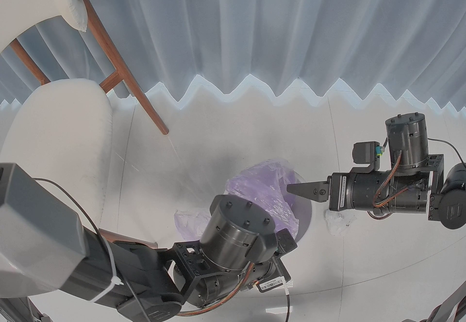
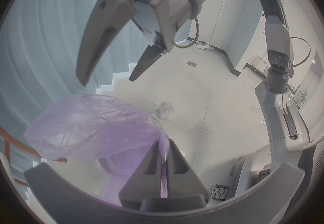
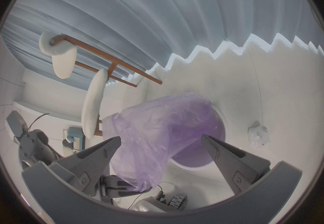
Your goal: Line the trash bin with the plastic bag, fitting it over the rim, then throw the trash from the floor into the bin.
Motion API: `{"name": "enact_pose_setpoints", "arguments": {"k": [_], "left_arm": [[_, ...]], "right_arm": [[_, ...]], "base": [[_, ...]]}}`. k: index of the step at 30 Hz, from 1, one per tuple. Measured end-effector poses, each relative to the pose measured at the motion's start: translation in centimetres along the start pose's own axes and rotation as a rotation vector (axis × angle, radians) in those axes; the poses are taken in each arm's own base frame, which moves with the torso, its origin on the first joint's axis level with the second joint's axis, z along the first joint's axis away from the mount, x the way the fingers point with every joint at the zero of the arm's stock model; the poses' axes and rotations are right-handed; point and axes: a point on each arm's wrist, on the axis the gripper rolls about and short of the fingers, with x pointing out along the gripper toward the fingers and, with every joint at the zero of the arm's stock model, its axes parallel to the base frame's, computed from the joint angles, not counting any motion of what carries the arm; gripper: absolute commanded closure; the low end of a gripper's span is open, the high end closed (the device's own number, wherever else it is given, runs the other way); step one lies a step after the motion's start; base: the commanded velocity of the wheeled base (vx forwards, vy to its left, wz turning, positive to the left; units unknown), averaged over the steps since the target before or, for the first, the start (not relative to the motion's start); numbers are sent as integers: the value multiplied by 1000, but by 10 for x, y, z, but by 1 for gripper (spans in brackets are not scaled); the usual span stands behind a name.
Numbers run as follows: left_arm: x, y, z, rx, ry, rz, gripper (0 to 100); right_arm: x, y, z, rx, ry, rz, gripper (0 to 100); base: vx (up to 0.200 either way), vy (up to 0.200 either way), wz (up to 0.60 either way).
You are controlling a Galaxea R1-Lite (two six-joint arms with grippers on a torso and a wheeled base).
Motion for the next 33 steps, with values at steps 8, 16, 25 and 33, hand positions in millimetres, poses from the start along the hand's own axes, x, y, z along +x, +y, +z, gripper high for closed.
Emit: {"name": "enact_pose_setpoints", "arguments": {"k": [8, 16, 25, 33], "left_arm": [[0, 1, 0, 2, 0, 3, 100], [1, 1, -1, 2, 1, 4, 100], [1, 2, 0, -2, -2, 5, 100], [1, 4, -1, -6, 2, 11, 100]], "right_arm": [[-4, 2, -6, -10, 12, 36, 0], [3, -3, -18, -52, 69, 32, 0], [6, -10, -34, -115, 133, 38, 0], [-6, -10, -40, -123, 133, 41, 0]], "base": [[0, 0, 0], [0, 0, 0], [0, 0, 0], [0, 0, 0]]}}
